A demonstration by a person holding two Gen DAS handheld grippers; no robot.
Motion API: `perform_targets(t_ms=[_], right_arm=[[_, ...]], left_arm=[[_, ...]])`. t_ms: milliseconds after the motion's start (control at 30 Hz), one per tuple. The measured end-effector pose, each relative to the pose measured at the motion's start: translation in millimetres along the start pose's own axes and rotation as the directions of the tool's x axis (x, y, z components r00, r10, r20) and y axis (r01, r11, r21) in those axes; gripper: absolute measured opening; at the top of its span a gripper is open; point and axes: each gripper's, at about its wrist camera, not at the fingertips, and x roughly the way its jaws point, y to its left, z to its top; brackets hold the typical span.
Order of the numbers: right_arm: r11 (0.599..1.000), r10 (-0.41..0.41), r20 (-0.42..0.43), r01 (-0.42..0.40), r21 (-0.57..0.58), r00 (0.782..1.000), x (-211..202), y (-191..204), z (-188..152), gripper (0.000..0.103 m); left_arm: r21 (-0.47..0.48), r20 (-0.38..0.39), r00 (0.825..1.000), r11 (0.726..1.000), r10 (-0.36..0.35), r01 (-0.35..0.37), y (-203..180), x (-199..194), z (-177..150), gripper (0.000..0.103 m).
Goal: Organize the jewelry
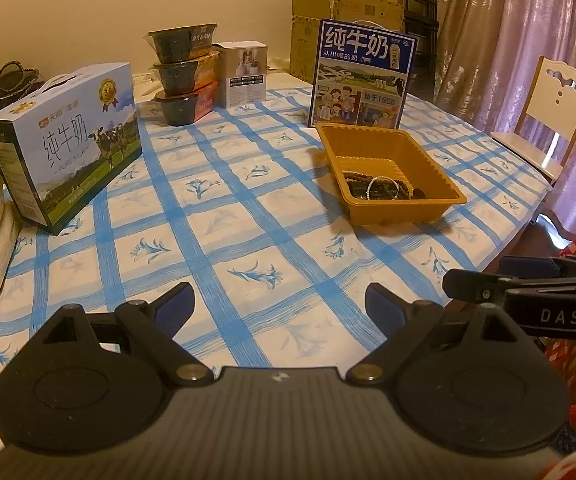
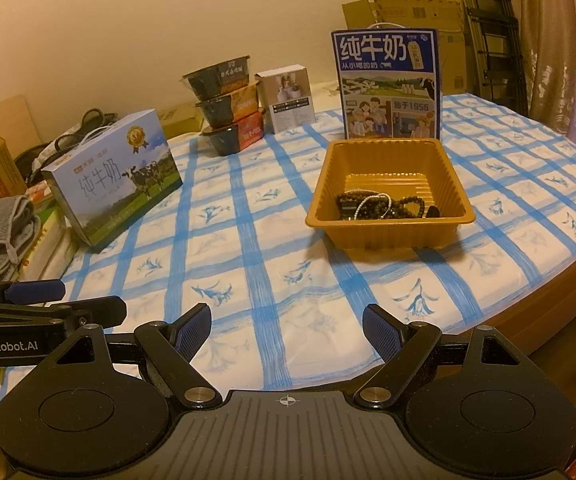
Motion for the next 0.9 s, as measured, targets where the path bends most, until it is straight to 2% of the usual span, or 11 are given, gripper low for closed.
perform_targets(t_ms=[900], right_arm=[[1.0, 0.003, 0.001, -0.003, 0.001, 1.0, -0.1, -0.4, 0.3, 0.083]], left_arm=[[0.004, 0.003, 1.0, 1.0, 0.0, 0.0, -2.1, -0.5, 0.2, 0.091]])
